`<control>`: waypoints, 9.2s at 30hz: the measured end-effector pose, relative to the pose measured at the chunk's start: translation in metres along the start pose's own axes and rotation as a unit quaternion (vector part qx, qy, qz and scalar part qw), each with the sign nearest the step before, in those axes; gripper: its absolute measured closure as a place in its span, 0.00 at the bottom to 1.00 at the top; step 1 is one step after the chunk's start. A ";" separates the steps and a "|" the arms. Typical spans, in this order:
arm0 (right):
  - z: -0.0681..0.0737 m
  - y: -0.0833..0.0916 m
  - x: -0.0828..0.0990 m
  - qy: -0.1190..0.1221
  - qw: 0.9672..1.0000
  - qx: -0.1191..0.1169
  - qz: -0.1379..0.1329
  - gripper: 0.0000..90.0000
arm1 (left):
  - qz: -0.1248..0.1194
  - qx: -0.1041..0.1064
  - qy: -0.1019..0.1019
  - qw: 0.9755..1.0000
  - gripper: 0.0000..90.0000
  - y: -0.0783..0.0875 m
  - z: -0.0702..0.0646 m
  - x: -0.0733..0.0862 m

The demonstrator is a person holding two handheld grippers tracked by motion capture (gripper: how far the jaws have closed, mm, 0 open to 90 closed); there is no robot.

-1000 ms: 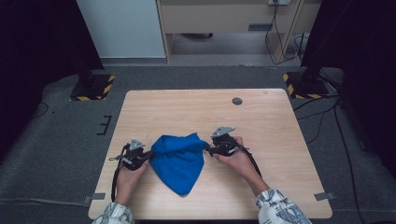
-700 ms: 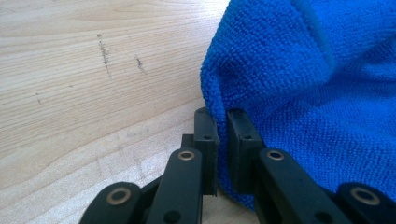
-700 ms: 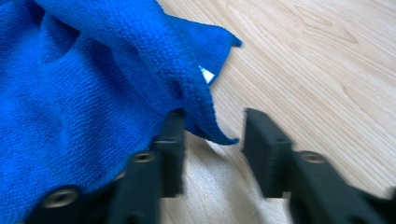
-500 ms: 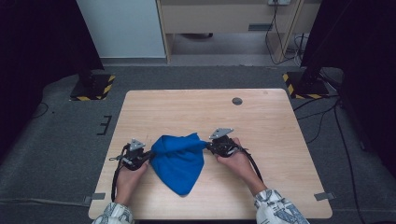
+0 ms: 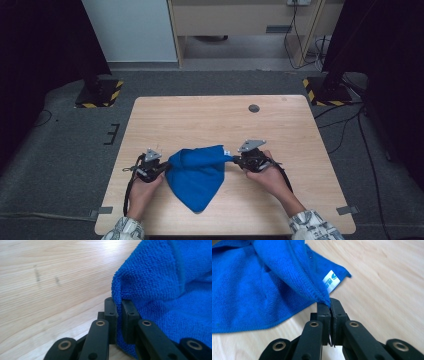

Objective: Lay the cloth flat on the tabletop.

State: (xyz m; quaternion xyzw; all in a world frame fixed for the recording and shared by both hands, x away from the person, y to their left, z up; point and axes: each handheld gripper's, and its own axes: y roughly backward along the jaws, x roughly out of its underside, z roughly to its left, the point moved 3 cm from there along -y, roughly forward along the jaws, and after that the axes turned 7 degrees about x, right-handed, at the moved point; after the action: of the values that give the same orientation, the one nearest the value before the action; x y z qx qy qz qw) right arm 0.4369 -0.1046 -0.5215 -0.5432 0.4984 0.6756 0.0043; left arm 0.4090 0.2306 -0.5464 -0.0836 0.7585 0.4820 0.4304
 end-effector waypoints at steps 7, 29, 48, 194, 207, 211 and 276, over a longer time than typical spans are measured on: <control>-0.009 0.003 0.014 -0.023 1.000 0.000 0.000 0.98 | -0.014 0.007 -0.007 1.000 0.73 -0.003 -0.007 -0.002; -0.007 0.003 0.015 -0.025 1.000 0.000 -0.006 0.97 | -0.075 0.001 -0.053 0.996 0.26 0.001 -0.039 -0.023; -0.017 0.007 0.014 -0.043 0.999 0.004 -0.013 0.97 | -0.076 -0.010 -0.064 0.995 0.93 -0.003 -0.039 -0.040; -0.082 0.156 -0.030 -0.077 0.980 0.095 -0.158 0.97 | -0.150 0.077 -0.079 0.983 0.97 0.039 -0.065 -0.150; -0.078 0.173 -0.031 -0.077 0.977 0.094 -0.176 0.97 | -0.164 0.086 -0.093 0.978 0.97 0.055 -0.078 -0.150; -0.073 0.183 -0.031 -0.074 0.976 0.092 -0.185 0.97 | -0.171 0.094 -0.097 0.976 0.97 0.061 -0.083 -0.149; -0.159 0.020 -0.026 -0.145 0.977 0.153 -0.013 0.59 | -0.082 -0.003 0.014 0.997 0.51 -0.075 0.009 -0.166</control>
State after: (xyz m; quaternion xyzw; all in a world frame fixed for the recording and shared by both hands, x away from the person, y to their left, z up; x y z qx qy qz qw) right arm 0.5526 -0.2089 -0.4753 -0.4390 0.5826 0.6629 0.1685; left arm 0.5574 0.1511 -0.4756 -0.1536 0.7537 0.4458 0.4578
